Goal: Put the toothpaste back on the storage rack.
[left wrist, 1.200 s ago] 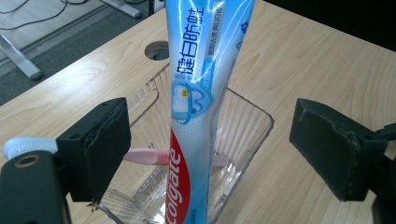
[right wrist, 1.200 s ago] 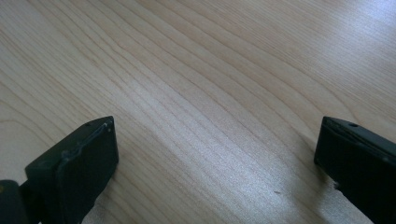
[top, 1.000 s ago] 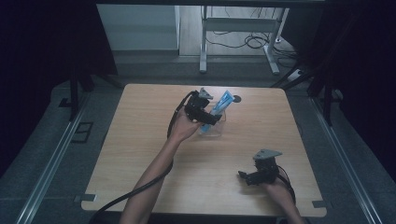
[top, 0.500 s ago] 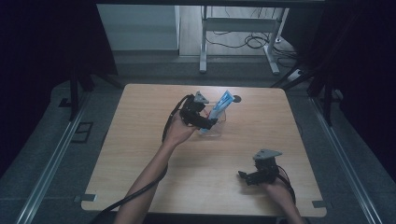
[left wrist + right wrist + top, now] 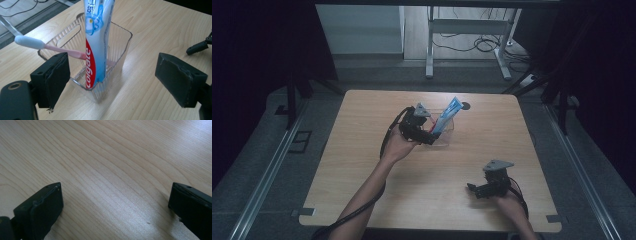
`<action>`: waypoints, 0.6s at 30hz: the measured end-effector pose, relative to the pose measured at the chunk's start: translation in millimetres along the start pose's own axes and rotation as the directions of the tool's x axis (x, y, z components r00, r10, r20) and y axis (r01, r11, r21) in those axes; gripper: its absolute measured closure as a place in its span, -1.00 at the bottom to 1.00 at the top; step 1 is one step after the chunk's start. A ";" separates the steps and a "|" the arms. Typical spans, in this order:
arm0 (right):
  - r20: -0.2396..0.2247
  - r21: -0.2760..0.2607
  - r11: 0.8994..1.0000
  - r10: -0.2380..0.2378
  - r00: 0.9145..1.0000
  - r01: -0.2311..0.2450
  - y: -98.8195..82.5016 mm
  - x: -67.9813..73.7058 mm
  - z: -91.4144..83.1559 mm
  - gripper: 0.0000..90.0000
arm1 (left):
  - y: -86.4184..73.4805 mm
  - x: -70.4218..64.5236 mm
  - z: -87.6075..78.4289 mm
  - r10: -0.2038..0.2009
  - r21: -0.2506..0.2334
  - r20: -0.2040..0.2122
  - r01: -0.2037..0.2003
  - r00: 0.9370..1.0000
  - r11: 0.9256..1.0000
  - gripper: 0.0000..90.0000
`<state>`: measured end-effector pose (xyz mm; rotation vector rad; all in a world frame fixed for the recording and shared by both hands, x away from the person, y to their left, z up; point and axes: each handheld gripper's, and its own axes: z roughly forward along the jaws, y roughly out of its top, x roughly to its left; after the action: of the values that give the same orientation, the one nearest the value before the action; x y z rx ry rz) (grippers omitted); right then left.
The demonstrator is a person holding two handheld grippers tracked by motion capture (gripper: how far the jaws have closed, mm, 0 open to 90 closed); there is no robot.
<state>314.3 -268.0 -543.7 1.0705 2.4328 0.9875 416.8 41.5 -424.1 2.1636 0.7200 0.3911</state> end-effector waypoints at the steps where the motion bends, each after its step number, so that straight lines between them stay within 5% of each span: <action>1: 0.000 0.000 1.000 0.000 1.000 0.000 0.0 0.0 0.0 -1.00 | -1.5 -0.5 -1.1 -0.004 -0.002 0.002 0.004 1.000 1.000 -0.71; 18: 0.001 -0.001 1.000 -0.002 1.000 0.002 0.0 -0.1 0.0 -1.00 | -21.4 -5.2 -23.5 -0.013 -0.020 -0.002 0.013 1.000 1.000 -0.71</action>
<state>314.3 -268.0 -543.7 1.0683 2.4324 0.9872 393.3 63.4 -426.2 2.1389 0.7283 0.3927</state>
